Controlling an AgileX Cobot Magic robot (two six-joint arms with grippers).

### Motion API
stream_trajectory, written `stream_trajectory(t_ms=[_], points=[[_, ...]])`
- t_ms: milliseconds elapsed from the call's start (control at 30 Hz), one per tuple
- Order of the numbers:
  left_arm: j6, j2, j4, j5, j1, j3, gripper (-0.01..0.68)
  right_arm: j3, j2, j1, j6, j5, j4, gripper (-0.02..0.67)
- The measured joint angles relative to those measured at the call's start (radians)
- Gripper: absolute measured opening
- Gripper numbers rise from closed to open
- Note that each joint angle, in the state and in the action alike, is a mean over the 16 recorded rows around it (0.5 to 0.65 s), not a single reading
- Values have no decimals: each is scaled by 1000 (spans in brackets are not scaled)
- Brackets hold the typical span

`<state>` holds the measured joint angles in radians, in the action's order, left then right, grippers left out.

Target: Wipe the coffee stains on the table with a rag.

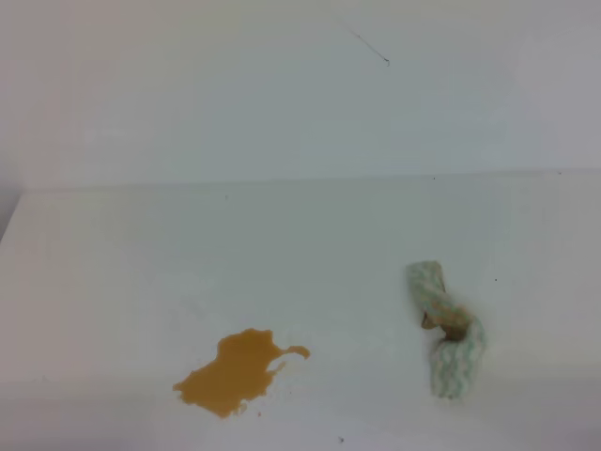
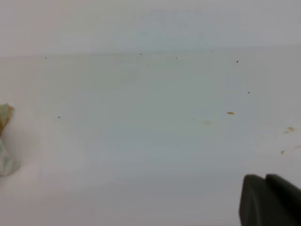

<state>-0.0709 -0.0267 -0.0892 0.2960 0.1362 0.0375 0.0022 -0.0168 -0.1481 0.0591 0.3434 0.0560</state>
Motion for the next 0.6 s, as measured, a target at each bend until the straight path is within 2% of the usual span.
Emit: stream_trajectory(t_ms=[600], points=[[0, 0, 0, 0, 0, 0, 1, 0, 3, 0, 0, -1, 0, -3]])
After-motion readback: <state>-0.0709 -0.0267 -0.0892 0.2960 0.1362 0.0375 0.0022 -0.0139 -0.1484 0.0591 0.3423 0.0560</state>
